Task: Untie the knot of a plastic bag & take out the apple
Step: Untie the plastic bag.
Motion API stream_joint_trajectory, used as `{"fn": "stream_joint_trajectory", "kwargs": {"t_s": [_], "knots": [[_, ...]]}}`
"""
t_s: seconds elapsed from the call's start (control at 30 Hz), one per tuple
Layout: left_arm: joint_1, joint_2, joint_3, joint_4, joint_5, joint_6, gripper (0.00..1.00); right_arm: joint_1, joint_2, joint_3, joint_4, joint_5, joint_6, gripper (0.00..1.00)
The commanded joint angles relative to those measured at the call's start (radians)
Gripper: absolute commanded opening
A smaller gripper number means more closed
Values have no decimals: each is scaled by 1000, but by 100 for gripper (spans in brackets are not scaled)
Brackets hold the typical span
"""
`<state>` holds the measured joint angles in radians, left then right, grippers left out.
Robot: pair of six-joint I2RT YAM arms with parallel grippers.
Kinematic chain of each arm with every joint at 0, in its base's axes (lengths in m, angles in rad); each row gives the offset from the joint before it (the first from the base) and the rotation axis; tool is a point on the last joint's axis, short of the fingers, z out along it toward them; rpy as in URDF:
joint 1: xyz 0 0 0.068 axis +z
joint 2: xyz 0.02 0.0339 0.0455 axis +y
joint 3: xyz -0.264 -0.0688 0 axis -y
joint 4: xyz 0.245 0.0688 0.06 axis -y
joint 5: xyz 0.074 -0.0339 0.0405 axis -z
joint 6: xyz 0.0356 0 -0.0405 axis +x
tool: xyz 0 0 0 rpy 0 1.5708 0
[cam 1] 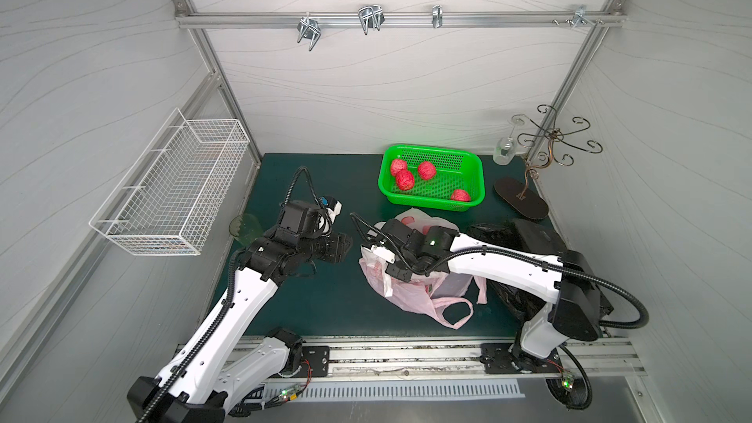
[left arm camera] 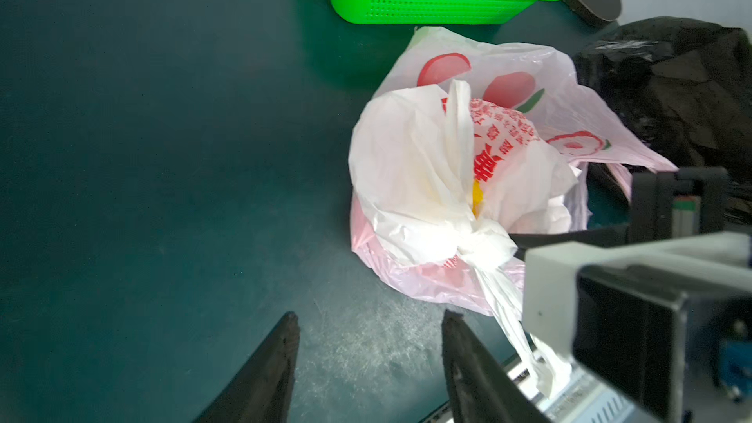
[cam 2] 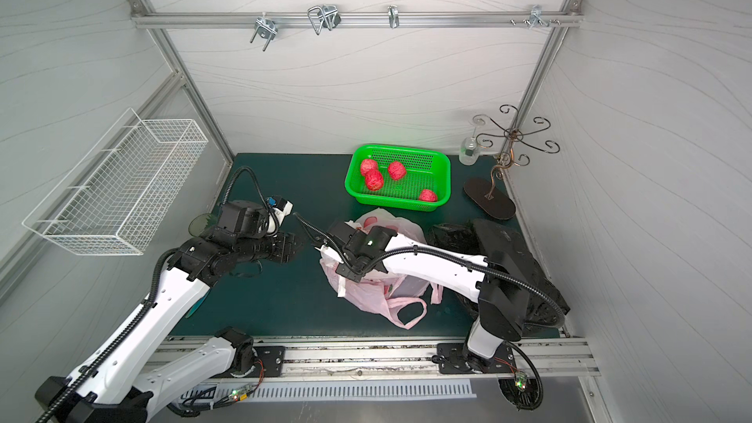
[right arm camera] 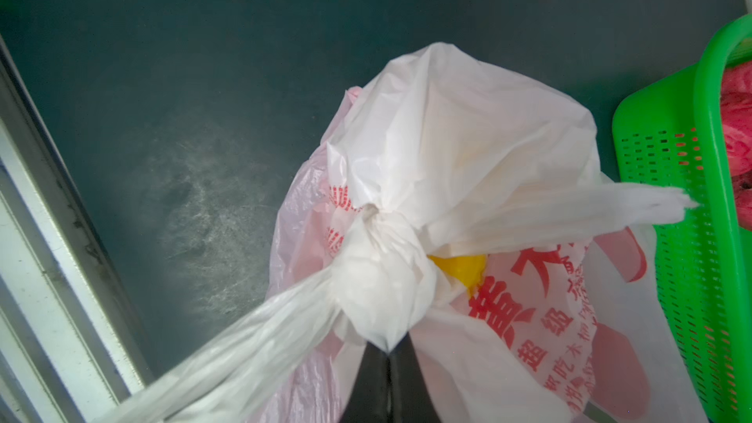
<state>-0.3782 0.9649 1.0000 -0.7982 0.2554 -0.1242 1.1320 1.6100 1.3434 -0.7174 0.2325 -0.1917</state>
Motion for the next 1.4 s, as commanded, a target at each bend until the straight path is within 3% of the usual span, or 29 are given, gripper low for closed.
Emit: {"fn": "stream_joint_trajectory", "kwargs": {"t_s": [0.0, 0.1, 0.17, 0.3, 0.33, 0.4, 0.6, 0.7, 0.83, 0.97, 1.27, 1.37], "knots": [[4, 32, 14, 66, 165, 38, 57, -21, -117, -46, -19, -88, 10, 0], [-36, 49, 9, 106, 256, 107, 60, -24, -248, -111, -22, -146, 51, 0], [-131, 38, -12, 136, 204, 211, 67, -35, -354, -177, -6, -213, 68, 0], [-287, -72, -123, 239, 259, 584, 73, -72, -509, -281, 27, -326, 76, 0], [-307, -112, -161, 308, 242, 625, 76, -81, -530, -298, 26, -347, 75, 0], [-313, -164, -184, 380, 225, 659, 77, -88, -541, -312, 12, -387, 61, 0], [-312, -161, -95, 263, 265, 942, 71, -88, -472, -280, -65, -479, -27, 0], [-308, -124, -60, 237, 324, 1000, 70, -77, -466, -272, -62, -496, -54, 0], [-306, -2, 48, 60, 454, 1063, 60, -49, -478, -274, -54, -499, -83, 0], [-306, 48, 54, 44, 533, 1053, 54, -33, -492, -266, -53, -488, -98, 0], [-303, 124, 81, -48, 586, 1048, 49, -34, -518, -242, -36, -420, -100, 0], [-303, 135, 73, -21, 565, 1021, 51, -33, -514, -233, -36, -426, -100, 0]]}}
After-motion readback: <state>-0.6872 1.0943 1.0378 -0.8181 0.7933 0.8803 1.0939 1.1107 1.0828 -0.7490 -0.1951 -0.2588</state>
